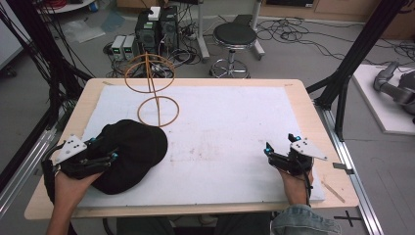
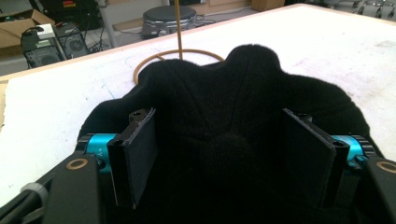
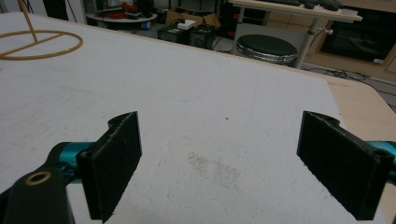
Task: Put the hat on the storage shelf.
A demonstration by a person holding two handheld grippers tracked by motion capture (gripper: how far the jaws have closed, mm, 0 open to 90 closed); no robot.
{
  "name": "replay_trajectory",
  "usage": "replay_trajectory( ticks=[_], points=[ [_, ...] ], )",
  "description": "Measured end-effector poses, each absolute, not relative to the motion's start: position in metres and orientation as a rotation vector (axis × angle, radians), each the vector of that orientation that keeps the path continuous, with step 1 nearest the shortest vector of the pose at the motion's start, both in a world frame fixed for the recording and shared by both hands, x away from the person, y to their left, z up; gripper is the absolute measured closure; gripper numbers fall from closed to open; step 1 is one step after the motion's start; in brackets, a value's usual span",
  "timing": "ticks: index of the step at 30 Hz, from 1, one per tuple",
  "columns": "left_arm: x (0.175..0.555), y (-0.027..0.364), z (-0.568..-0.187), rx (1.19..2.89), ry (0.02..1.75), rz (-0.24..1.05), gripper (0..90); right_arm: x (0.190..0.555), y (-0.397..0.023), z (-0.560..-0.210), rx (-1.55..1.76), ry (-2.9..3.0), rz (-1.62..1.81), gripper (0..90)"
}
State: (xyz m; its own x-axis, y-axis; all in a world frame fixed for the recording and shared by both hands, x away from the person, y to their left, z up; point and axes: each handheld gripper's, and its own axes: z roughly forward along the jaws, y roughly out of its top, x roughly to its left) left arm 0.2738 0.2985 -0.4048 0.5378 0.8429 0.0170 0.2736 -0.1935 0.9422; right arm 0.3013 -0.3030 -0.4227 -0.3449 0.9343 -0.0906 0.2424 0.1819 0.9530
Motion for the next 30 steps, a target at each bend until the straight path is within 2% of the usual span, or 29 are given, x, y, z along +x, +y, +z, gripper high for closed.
replay_trajectory(
  ticks=[7,11,16,30],
  points=[
    [0.275,0.299,-0.409,1.748,0.936,0.677,40.7,0.302,-0.303,-0.423,1.118,1.730,1.200,13.6],
    [0.273,0.300,-0.410,1.761,0.933,0.683,53.9,0.302,-0.303,-0.423,1.119,1.733,1.201,13.6],
    [0.272,0.298,-0.411,1.786,0.916,0.692,65.5,0.302,-0.303,-0.423,1.117,1.734,1.200,13.6],
    [0.260,0.298,-0.384,1.672,0.891,0.671,69.6,0.303,-0.303,-0.424,1.122,1.742,1.192,13.6]
  ],
)
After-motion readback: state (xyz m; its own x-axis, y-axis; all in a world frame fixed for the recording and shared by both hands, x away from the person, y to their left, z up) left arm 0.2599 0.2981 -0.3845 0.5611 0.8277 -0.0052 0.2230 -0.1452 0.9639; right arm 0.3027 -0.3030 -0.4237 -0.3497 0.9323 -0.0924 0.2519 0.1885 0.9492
